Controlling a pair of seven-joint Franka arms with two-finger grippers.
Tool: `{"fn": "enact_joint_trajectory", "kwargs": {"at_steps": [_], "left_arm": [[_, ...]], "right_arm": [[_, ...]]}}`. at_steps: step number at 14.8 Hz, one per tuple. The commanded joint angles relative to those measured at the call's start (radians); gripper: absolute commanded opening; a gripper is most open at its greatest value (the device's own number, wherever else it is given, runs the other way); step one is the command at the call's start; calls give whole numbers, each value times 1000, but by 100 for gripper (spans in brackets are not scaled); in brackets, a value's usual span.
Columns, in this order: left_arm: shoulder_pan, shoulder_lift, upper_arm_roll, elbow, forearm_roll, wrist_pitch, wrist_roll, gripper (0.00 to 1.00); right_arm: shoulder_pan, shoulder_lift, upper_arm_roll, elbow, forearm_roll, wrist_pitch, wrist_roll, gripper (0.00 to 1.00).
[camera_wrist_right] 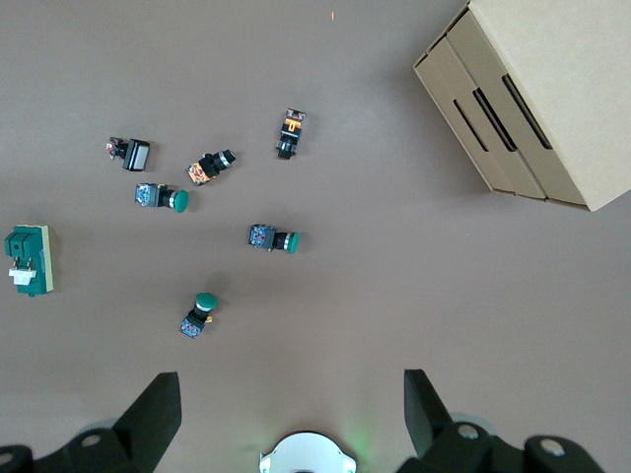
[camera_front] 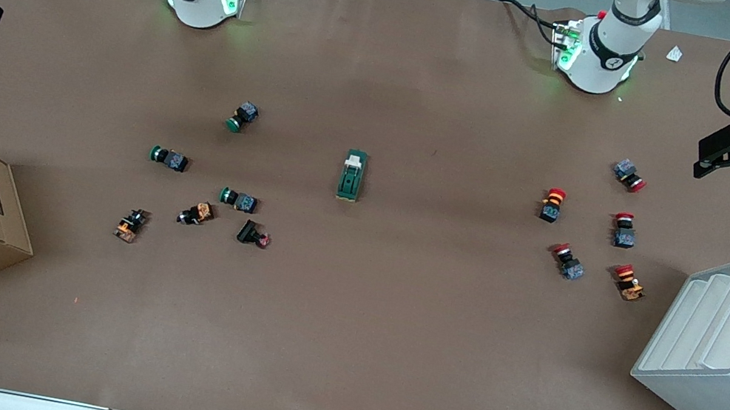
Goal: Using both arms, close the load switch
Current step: 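Move the left gripper from rest toward the green load switch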
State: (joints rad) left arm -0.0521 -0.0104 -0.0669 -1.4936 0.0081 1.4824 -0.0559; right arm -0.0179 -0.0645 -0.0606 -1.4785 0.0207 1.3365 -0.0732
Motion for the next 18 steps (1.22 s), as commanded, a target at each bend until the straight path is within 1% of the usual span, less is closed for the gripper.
{"fn": "enact_joint_trajectory", "kwargs": {"at_steps": [1, 4, 7, 9, 10, 13, 15, 16, 18], "left_arm": [[3, 7, -2, 24, 6, -13, 11, 100], [-2, 13, -2, 24, 12, -13, 24, 100], [-14, 39, -11, 21, 7, -8, 5, 100], [-40, 82, -56, 13, 9, 16, 1, 100], [-52, 96, -74, -5, 10, 45, -15, 100], [-87, 102, -157, -109, 15, 149, -193, 100], [-110, 102, -238, -177, 15, 220, -350, 100], [-124, 102, -290, -223, 15, 269, -461, 100], [-135, 102, -364, -302, 16, 395, -643, 100]], "right_arm": [[-19, -1, 13, 1, -5, 1, -2, 100], [-17, -1, 13, 3, -11, 7, -11, 100], [-17, -1, 13, 3, -18, 15, -19, 100], [-17, -1, 13, 3, -18, 15, -20, 100], [-17, -1, 13, 3, -18, 13, -22, 100], [-17, -1, 13, 7, -18, 6, -19, 100], [-19, -1, 11, 9, -18, 6, -7, 100], [-19, -1, 10, 12, -18, 7, -14, 100], [-19, 2, 10, 12, -19, 7, -16, 100]]}}
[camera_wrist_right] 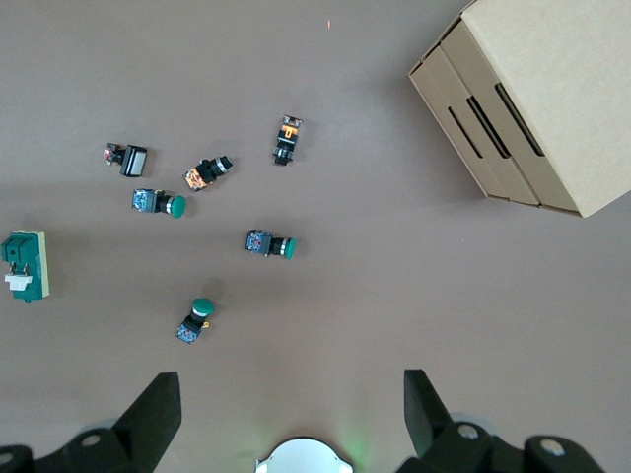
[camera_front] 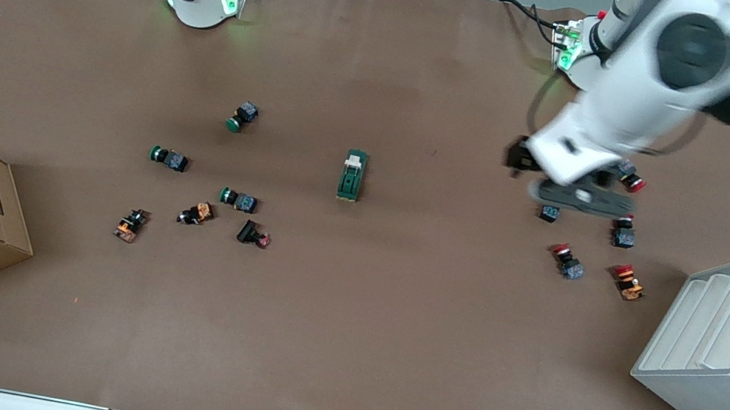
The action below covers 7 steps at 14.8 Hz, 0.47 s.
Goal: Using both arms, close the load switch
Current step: 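Move the left gripper from rest toward the green load switch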
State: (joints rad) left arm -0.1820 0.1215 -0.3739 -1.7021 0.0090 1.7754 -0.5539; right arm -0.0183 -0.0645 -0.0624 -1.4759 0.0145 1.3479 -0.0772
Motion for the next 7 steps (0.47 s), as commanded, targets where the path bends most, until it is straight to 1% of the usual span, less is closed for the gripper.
{"fn": "enact_joint_trajectory", "kwargs": {"at_steps": [1, 3, 4, 6, 7], "left_arm": [[-10, -26, -91, -123, 16, 161, -237, 100], [-42, -8, -137, -174, 25, 264, -366, 100], [-80, 0, -138, -192, 64, 295, -415, 100], [-154, 38, -140, -217, 181, 341, -527, 100], [-181, 62, -140, -220, 209, 349, -584, 100]], "right_arm": [[-22, 3, 12, 11, -11, 0, -12, 100], [-23, 8, 10, 9, -2, 2, -3, 100], [-23, 14, 12, 9, -4, 2, -1, 100], [-25, 37, 10, 9, 2, 5, -10, 100], [-25, 41, 9, 9, 1, 10, -13, 100]]}}
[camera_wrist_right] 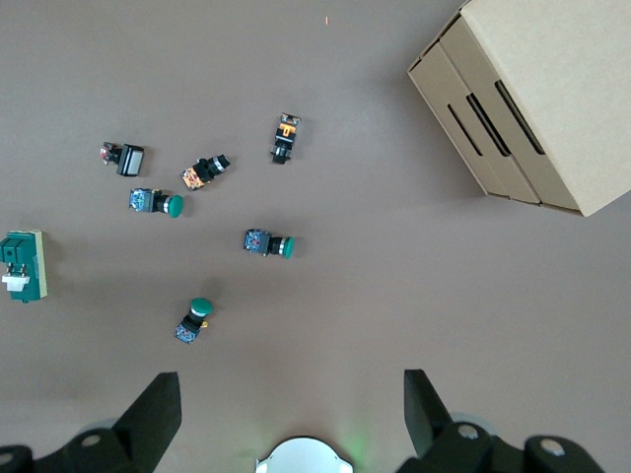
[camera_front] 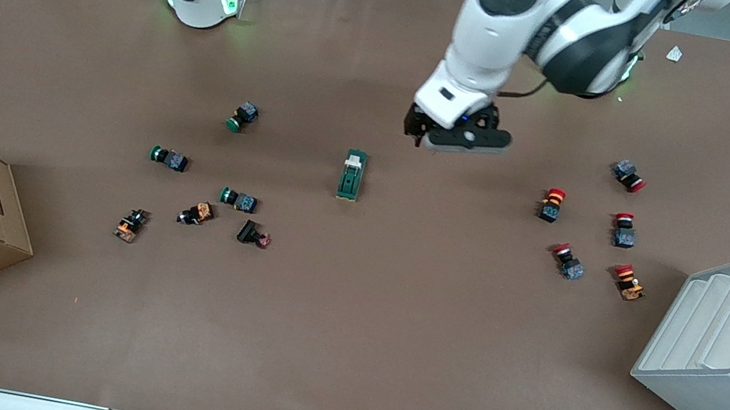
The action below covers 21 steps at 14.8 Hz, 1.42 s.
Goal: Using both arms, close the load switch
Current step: 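Lower the left gripper over the switch while the right gripper reaches in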
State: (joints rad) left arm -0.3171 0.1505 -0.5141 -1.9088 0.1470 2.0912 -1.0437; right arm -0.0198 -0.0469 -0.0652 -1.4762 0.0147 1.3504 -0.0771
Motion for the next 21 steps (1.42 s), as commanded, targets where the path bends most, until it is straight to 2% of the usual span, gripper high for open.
{"fn": "enact_joint_trajectory", "kwargs": {"at_steps": [1, 4, 7, 9, 12, 14, 18, 21], "left_arm": [[-84, 61, 0, -13, 88, 50, -145, 100], [-180, 145, 0, -15, 214, 102, -307, 100], [-267, 239, 0, -15, 415, 145, -555, 99], [-321, 299, 0, -13, 532, 176, -698, 99], [-394, 391, 0, -15, 801, 178, -969, 99], [-433, 447, 2, -15, 969, 167, -1109, 99], [-462, 523, 2, -1, 1192, 110, -1202, 99], [-491, 560, 9, -3, 1318, 29, -1208, 99]], "right_arm": [[-23, 39, 10, 7, -1, 10, -15, 100], [-29, 132, 5, 10, -18, 18, -18, 100], [-35, 136, -2, -21, -1, 27, 34, 100], [-13, 136, 4, -41, 20, 35, 190, 100], [69, 137, 5, -87, 37, 47, 382, 100], [112, 137, 5, -128, 79, 81, 520, 100], [210, 139, 5, -214, 131, 154, 703, 100], [282, 143, 5, -289, 177, 287, 821, 100]]}}
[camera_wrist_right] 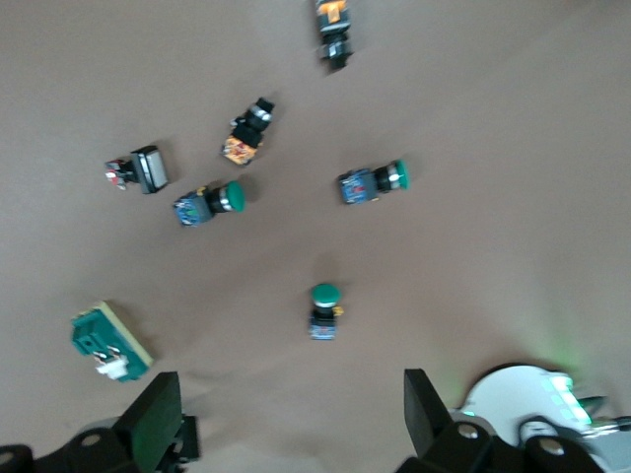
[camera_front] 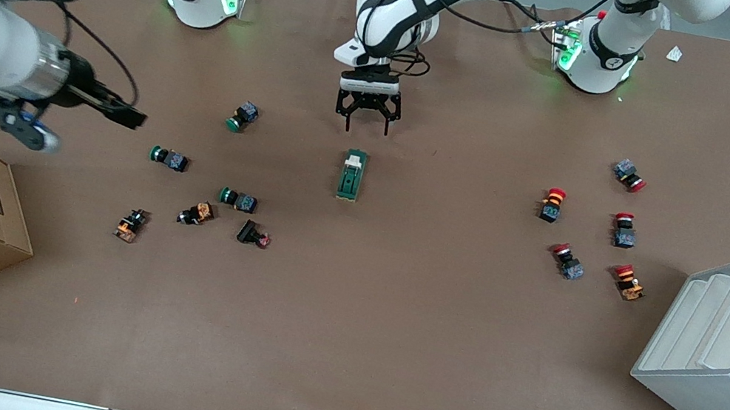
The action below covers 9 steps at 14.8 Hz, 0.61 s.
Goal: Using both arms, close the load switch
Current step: 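Lower the left gripper over the switch while the right gripper reaches in, then bring the right gripper to the white handle while the left gripper steadies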
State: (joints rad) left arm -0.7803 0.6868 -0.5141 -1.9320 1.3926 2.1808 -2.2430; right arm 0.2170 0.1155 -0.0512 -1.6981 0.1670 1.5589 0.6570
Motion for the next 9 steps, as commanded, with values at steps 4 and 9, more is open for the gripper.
{"fn": "enact_joint_trajectory", "kwargs": {"at_steps": [4, 9], "left_arm": [[-33, 66, 9, 37, 235, -114, -88, 99], [-65, 134, 13, 38, 367, -177, -242, 99]], "right_arm": [[182, 18, -9, -162, 26, 271, 279, 100], [307, 79, -9, -259, 83, 498, 435, 100]]}}
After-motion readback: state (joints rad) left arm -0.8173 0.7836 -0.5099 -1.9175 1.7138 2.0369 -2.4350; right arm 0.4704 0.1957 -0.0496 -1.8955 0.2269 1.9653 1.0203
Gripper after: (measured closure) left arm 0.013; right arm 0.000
